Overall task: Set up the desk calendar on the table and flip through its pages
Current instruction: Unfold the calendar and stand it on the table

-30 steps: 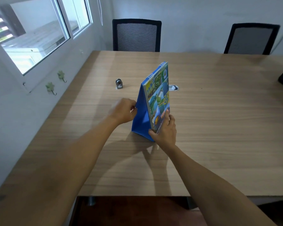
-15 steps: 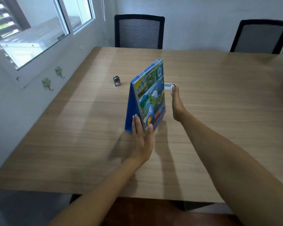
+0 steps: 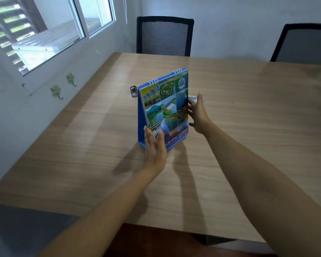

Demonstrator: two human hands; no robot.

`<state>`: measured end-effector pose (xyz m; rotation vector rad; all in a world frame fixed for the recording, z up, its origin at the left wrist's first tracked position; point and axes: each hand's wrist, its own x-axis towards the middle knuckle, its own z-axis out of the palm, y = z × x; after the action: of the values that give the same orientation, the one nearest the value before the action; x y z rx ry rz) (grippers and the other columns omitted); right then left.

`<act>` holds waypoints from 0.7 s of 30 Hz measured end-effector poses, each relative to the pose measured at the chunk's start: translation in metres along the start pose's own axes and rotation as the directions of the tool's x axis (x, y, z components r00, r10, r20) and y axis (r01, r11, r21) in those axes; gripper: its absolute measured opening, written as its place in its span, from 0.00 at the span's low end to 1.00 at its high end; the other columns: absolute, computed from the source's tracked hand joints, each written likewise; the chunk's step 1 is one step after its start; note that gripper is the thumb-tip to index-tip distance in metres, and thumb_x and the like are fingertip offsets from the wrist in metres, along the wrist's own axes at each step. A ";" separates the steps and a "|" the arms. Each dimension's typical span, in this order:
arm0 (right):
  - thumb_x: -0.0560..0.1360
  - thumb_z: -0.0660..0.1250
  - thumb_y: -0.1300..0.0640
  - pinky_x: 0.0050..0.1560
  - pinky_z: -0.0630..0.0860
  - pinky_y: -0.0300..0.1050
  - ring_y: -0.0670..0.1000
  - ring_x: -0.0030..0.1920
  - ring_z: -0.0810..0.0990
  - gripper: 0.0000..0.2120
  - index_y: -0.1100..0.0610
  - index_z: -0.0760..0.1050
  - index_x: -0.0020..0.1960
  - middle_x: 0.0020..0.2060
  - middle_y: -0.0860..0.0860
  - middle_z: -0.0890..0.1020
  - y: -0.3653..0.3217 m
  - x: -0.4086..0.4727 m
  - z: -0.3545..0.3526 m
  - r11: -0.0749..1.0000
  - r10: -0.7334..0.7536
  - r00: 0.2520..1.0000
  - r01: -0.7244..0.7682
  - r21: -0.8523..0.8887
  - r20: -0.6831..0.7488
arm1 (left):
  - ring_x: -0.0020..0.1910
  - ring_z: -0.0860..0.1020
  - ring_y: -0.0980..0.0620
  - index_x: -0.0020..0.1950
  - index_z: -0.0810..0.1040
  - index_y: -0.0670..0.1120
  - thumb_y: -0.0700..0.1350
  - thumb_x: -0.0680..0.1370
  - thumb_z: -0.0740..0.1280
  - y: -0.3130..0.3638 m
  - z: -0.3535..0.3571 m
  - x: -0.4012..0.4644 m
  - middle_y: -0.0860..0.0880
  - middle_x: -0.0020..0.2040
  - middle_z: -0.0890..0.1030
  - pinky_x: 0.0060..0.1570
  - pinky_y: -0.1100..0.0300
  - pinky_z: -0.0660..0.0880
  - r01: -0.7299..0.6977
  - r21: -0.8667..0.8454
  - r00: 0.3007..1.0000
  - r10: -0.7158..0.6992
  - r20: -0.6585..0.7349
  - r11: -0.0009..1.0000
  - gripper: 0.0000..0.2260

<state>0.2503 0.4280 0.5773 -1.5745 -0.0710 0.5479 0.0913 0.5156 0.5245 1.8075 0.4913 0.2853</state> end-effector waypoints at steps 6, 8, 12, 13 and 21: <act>0.78 0.33 0.36 0.55 0.61 0.51 0.45 0.59 0.71 0.33 0.47 0.62 0.74 0.58 0.46 0.73 0.017 -0.030 -0.007 0.994 -0.026 1.000 0.027 0.104 -0.016 | 0.80 0.44 0.52 0.80 0.41 0.45 0.61 0.81 0.42 -0.002 -0.025 0.045 0.49 0.81 0.43 0.73 0.61 0.43 0.056 0.024 0.998 -0.055 -0.008 0.998 0.32; 0.77 0.33 0.35 0.57 0.60 0.55 0.47 0.67 0.68 0.33 0.44 0.61 0.74 0.61 0.44 0.72 0.027 -0.037 -0.006 0.994 -0.015 0.999 0.019 0.112 -0.035 | 0.80 0.46 0.50 0.80 0.43 0.44 0.62 0.81 0.42 0.001 -0.033 0.061 0.48 0.81 0.45 0.76 0.57 0.44 0.073 0.017 0.997 -0.073 0.012 0.997 0.33; 0.77 0.32 0.36 0.69 0.54 0.62 0.47 0.74 0.60 0.31 0.42 0.59 0.74 0.71 0.44 0.67 0.032 -0.053 -0.004 0.991 -0.002 0.999 0.007 0.131 -0.035 | 0.77 0.62 0.47 0.77 0.62 0.55 0.79 0.68 0.47 -0.060 -0.040 0.137 0.48 0.78 0.64 0.76 0.42 0.55 0.095 -0.121 0.991 -0.083 0.104 0.988 0.44; 0.77 0.32 0.36 0.72 0.49 0.62 0.47 0.76 0.56 0.31 0.43 0.56 0.75 0.75 0.44 0.61 0.029 -0.058 -0.005 0.991 -0.014 0.998 0.021 0.130 -0.061 | 0.76 0.64 0.48 0.75 0.64 0.57 0.80 0.67 0.47 -0.089 -0.036 0.162 0.50 0.77 0.67 0.75 0.42 0.58 0.104 -0.119 0.989 -0.091 0.117 0.987 0.43; 0.77 0.34 0.35 0.76 0.42 0.52 0.46 0.78 0.47 0.32 0.48 0.47 0.78 0.78 0.44 0.50 0.035 -0.062 -0.002 0.988 0.029 0.997 -0.017 0.154 -0.073 | 0.62 0.79 0.50 0.63 0.78 0.58 0.74 0.71 0.47 -0.013 -0.055 0.105 0.50 0.62 0.82 0.65 0.50 0.72 0.102 -0.238 0.988 -0.070 0.140 0.966 0.33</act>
<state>0.1866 0.3996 0.5622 -1.4459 0.0452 0.5002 0.1575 0.6143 0.5215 1.5494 0.4214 0.1582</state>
